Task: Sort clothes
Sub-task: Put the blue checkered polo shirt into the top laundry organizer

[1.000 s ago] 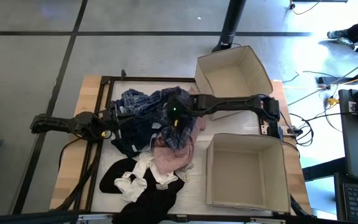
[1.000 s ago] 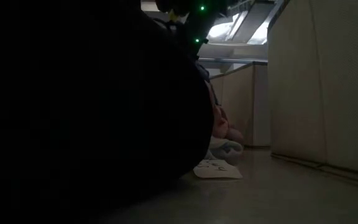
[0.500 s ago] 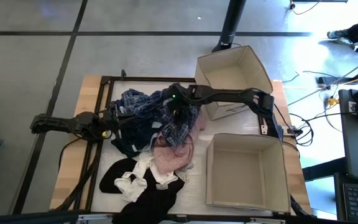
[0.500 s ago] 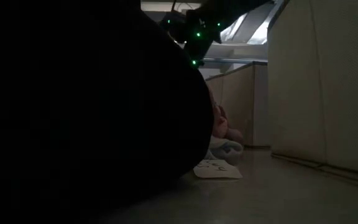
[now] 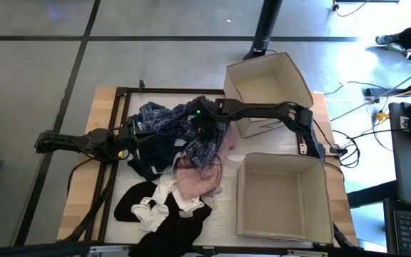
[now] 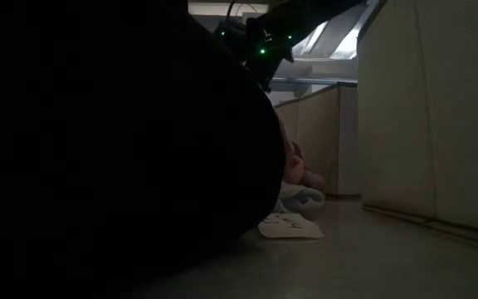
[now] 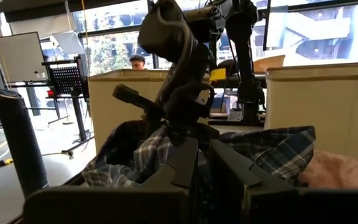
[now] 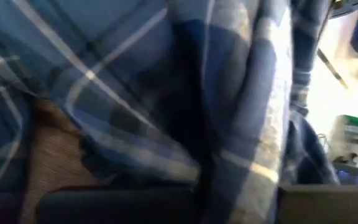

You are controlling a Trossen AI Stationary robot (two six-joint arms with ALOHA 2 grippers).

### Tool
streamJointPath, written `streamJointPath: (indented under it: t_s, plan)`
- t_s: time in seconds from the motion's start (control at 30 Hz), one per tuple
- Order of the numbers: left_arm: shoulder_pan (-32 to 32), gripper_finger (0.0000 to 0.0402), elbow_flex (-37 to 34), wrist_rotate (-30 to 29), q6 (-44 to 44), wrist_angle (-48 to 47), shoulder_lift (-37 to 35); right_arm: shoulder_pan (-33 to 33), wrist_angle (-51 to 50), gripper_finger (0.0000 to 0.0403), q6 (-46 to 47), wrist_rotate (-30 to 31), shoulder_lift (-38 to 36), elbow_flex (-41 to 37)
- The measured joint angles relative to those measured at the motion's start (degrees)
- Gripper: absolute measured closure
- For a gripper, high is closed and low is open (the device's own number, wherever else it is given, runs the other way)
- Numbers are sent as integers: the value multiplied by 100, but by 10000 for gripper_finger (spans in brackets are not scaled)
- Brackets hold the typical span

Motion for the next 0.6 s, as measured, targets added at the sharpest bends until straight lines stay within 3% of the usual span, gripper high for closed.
streamJointPath:
  t_s: [0.13,0.27,0.6]
  plan:
    - [0,370,0,0,-30,1,0,7,-259,375,-16,79,0,319]
    - [0,370,0,0,2,1,0,4,-518,393,-242,112,-39,832]
    - [0,370,0,0,2,-13,0,-1,-818,396,-653,520,-325,2144]
